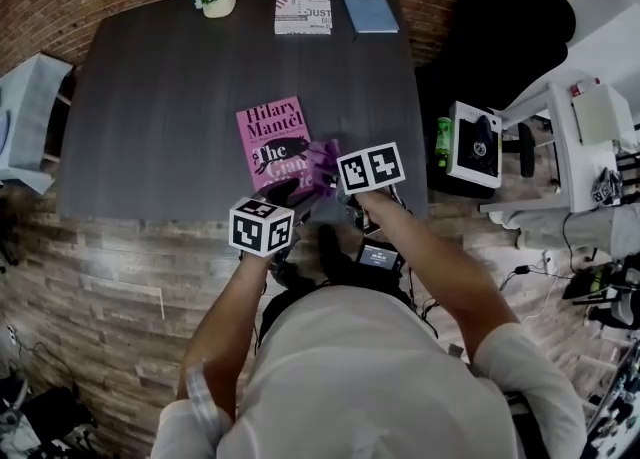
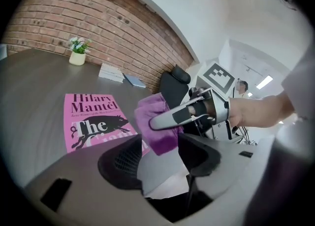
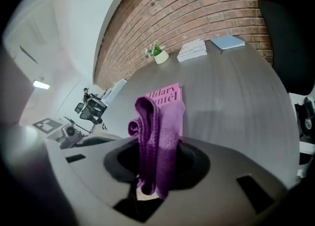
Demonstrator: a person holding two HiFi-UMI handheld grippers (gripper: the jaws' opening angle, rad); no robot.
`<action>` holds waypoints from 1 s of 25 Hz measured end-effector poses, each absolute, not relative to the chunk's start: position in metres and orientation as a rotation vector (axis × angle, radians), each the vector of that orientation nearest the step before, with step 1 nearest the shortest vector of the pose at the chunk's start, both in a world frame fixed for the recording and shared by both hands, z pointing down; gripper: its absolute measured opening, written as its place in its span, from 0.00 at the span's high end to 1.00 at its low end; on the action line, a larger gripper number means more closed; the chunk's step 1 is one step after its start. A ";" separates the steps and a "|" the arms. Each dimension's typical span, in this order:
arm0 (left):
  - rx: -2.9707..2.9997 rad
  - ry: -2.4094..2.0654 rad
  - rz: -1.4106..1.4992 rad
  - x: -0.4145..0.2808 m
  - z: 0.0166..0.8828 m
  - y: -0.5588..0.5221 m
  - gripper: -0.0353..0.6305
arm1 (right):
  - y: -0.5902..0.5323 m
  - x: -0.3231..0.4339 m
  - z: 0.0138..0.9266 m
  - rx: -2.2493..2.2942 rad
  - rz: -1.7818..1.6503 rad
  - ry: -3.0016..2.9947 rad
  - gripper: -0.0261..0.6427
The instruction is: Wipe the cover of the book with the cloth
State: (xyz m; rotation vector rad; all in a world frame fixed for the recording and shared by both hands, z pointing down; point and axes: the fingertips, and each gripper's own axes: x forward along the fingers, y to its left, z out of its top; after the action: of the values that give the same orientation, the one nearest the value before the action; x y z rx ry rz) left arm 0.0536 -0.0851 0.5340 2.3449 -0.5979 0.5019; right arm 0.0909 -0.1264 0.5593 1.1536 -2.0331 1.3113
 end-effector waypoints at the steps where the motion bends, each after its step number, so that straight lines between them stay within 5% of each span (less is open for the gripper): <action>1: 2.354 -0.587 0.501 0.056 0.533 -0.084 0.59 | -0.126 0.084 0.558 1.145 1.314 -2.046 0.78; 7: 2.312 -0.589 0.445 0.052 0.537 -0.084 0.59 | -0.118 0.047 0.549 1.049 1.314 -2.121 0.75; 14: 2.255 -0.571 0.296 0.034 0.532 -0.087 0.58 | -0.114 0.014 0.531 0.874 1.405 -2.260 0.57; 25: 2.142 -0.480 0.082 0.013 0.522 -0.084 0.48 | -0.101 -0.013 0.508 0.582 1.386 -2.417 0.45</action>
State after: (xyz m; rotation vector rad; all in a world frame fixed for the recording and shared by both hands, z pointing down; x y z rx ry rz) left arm 0.0126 -0.0842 0.5221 2.1416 -0.4800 0.0824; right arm -0.0128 -0.1007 0.5083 0.5816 -2.4166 1.3863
